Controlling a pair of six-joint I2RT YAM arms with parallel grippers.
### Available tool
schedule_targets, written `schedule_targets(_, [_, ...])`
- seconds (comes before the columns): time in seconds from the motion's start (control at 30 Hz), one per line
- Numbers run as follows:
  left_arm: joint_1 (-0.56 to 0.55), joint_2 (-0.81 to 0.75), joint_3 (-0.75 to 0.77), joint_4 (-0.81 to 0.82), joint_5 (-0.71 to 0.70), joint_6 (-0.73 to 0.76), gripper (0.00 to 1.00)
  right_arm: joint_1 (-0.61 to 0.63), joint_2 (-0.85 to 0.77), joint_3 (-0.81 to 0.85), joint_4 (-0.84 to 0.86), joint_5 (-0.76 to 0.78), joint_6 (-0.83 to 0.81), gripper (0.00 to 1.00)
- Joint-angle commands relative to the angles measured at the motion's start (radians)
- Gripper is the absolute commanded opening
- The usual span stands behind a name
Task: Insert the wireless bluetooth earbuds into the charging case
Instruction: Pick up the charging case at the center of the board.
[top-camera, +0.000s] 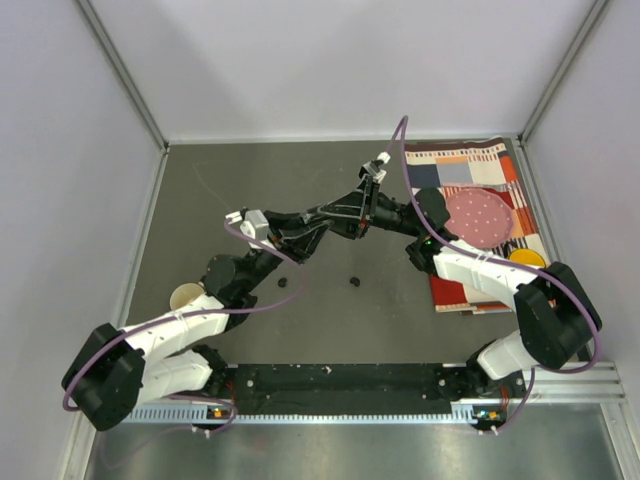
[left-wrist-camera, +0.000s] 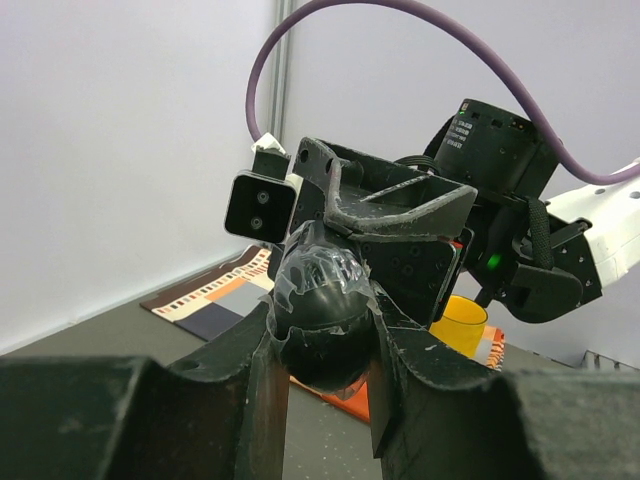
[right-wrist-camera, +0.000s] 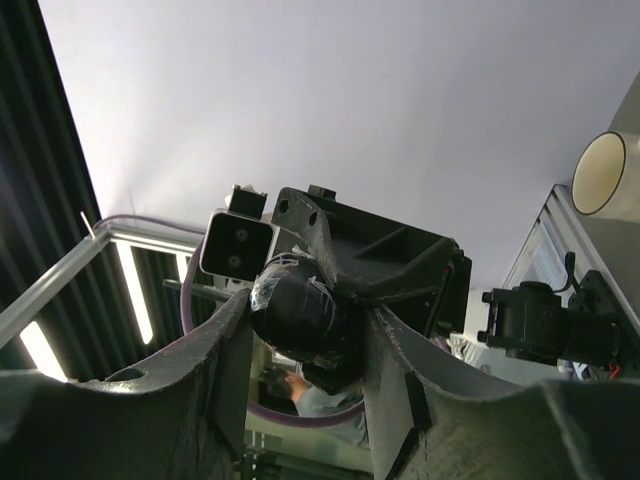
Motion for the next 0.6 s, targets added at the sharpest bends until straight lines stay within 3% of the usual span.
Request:
schedule_targets(0.0, [-0.012,-0.019,0.054,0.024,0.068,-0.004,0.07,0.012,-0.013,0.006,0.021,-0.001,-0.005,0.14])
schedule_targets(0.13, [-0.012,-0.017,0.053,0.035,0.059,-0.018,0.33,0.01,-0.018,-0.004,0.025,0.011,-0.002,0.11])
schedule_targets(0.43, [-0.012,-0.008,0.045,0.072,0.033,-0.036,0.48,0.01,-0.018,-0.009,0.031,0.022,0.001,0.1])
schedule_targets(0.57, [-0.012,-0.004,0.041,0.089,0.024,-0.044,0.48,0.012,-0.015,-0.009,0.034,0.024,0.005,0.1])
